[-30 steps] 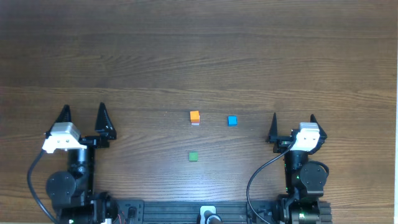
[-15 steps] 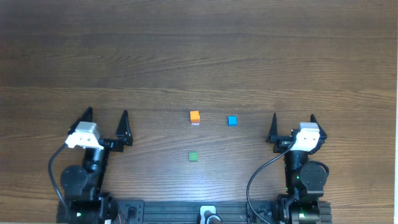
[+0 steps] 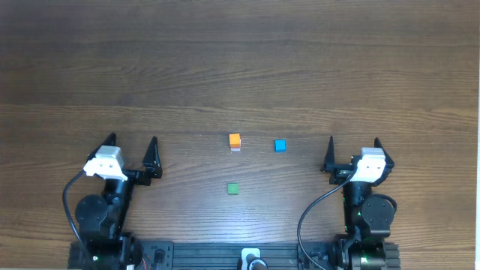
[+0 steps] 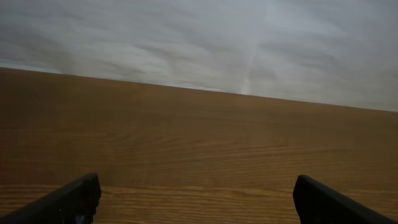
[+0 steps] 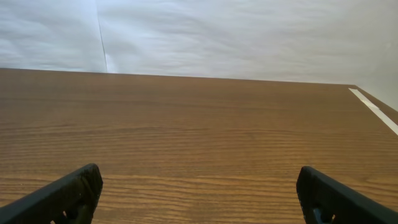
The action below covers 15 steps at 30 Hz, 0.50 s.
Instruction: Stack Cubes
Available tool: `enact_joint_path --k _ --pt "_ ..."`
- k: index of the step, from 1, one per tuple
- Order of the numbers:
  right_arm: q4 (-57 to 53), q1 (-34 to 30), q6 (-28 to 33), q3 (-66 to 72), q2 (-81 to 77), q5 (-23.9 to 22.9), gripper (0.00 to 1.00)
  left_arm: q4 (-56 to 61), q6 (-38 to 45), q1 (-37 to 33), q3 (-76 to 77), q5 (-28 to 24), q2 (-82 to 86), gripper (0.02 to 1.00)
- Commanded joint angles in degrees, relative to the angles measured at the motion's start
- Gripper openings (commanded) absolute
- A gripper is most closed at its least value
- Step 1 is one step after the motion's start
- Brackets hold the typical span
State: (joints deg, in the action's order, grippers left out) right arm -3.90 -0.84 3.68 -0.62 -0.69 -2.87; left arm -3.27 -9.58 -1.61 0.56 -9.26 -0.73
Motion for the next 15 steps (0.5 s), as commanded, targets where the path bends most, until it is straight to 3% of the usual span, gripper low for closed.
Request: enact_joint_path --k 1,15 --pt "-0.2 -0.3 0.2 0.3 0.4 0.5 0.993 -0.2 1.0 0.3 -0.2 -0.7 0.5 1.0" --pt "2.7 -0.3 -0.1 0.3 0.4 -1.1 0.993 -0.2 1.0 0.3 -0.2 -0.7 0.4 1.0"
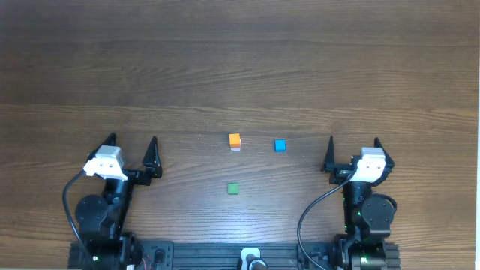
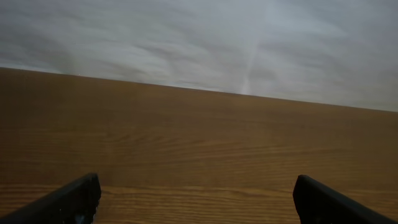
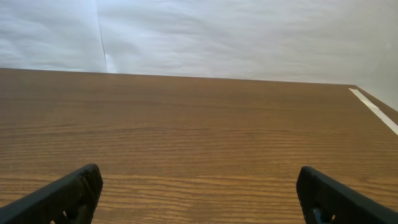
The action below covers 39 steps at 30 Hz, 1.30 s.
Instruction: Stack Cubes
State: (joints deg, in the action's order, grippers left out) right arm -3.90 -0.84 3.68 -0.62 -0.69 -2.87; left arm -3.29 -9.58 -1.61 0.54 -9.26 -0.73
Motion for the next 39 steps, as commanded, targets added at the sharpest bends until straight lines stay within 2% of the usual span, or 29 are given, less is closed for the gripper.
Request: enact_joint_path --k 1,3,6,10,14,18,23,28,31,36,39 --pt "3.8 -0.3 -1.7 0.3 0.4 -0.8 0.991 -0.2 1.0 0.3 -0.2 -0.7 0.4 0.998" --pt "5.3 -0.2 -6.6 0.3 0.4 1.8 0.993 -0.2 1.0 0.3 -0.2 -0.7 0.4 1.0" --pt "7.1 -0.2 -13.8 0.3 0.4 8.2 0.993 -0.2 1.0 0.3 -0.2 -0.7 0.4 1.0" --pt "11.5 -0.2 -21.3 -0.1 0.4 22.2 0.993 -0.2 1.0 0.3 -0.2 -0.7 0.4 1.0" --pt "16.4 -0.2 -28.0 -1.0 0.4 32.8 0.993 -0.2 1.0 0.3 -0.2 -0.7 0.4 1.0" --pt "16.9 -0.2 -31.3 -3.8 0.2 37.8 0.991 -0.2 1.0 0.3 -0.2 -0.7 0.4 0.998" --pt "8.8 -0.2 -29.5 -13.4 -4.8 38.2 0.991 -0.2 1.0 0.3 -0.2 -0.7 0.4 1.0" --pt "-1.6 -0.2 -26.5 -26.5 -19.0 39.8 0.993 -0.2 1.0 0.3 -0.2 -0.7 0.4 1.0" --pt "-13.8 -0.2 -24.0 -36.2 -31.1 39.9 0.991 -0.2 1.0 0.3 -0.2 -0.7 0.4 1.0" --pt "-33.6 2.2 -18.6 -49.1 -46.8 32.4 0.993 -0.2 1.0 0.3 -0.2 -0.7 0.4 1.0" --pt "-39.3 8.5 -18.3 -54.1 -53.6 27.3 0.993 -0.2 1.0 0.3 -0.2 -0.7 0.4 1.0"
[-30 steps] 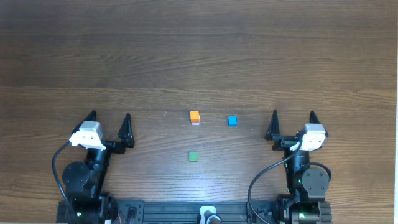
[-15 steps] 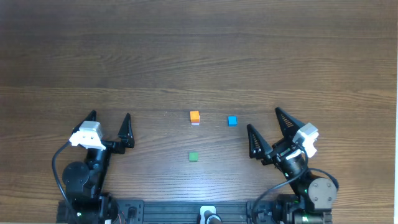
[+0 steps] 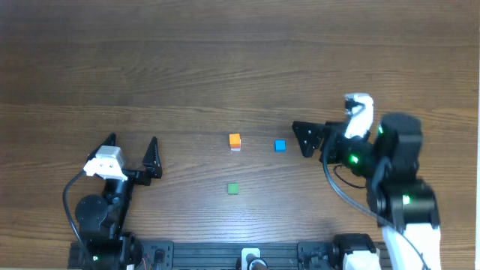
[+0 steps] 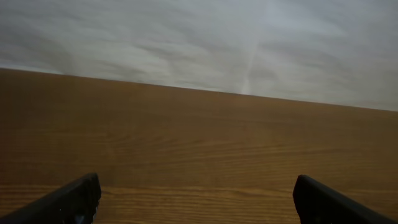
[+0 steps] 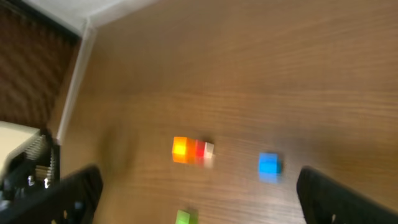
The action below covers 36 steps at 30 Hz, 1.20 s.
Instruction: Stack Cubes
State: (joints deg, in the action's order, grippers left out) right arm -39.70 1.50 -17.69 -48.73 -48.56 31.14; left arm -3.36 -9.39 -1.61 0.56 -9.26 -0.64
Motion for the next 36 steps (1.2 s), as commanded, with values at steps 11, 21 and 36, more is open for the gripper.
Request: enact_joint_path --k 11,21,36 --pt "-10.4 38.3 -16.7 -7.1 -19.6 -23.0 0.993 -0.1 0.9 0.3 -0.2 -0.7 0.3 1.0" --pt "-10.0 55.4 -36.1 -7.1 -30.2 -32.1 0.993 -0.1 0.9 0.3 -0.2 -0.7 0.3 1.0" --pt "-3.3 57.4 -46.1 -7.5 -45.7 -34.7 0.972 -0.1 0.9 0.3 -0.2 -0.7 0.3 1.0"
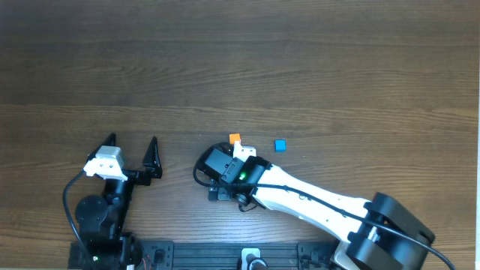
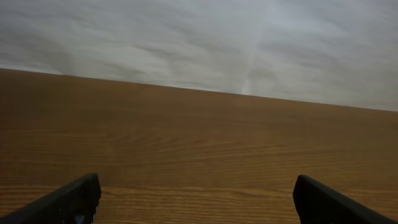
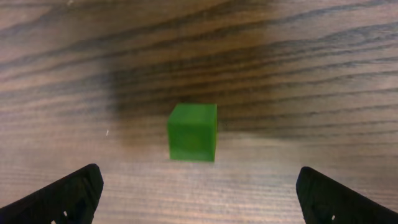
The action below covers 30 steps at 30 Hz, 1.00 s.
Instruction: Stack Cubes
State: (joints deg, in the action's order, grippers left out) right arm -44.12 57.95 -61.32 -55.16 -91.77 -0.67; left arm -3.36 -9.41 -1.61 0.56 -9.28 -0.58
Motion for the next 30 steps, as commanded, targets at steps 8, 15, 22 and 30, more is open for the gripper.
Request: enact_joint_path --k 8,15,22,30 --pt "1.1 1.4 -0.3 -1.4 -5.9 -5.3 0.956 -0.1 0.9 0.3 -0.2 -0.7 0.2 1.0" --pt "1.6 2.1 3.8 -1.4 -6.2 -7.2 0.952 -0.1 0.9 0.3 -0.2 -0.7 0.2 0.998" --pt "4.2 2.5 8.2 -1.4 -6.6 -7.2 0.923 -0.1 0.9 0.3 -0.2 -0.7 0.2 1.0" --pt "4.3 2.5 6.9 -1.4 -8.5 -7.1 0.888 -0.1 0.9 0.3 -0.2 -0.7 0.2 1.0"
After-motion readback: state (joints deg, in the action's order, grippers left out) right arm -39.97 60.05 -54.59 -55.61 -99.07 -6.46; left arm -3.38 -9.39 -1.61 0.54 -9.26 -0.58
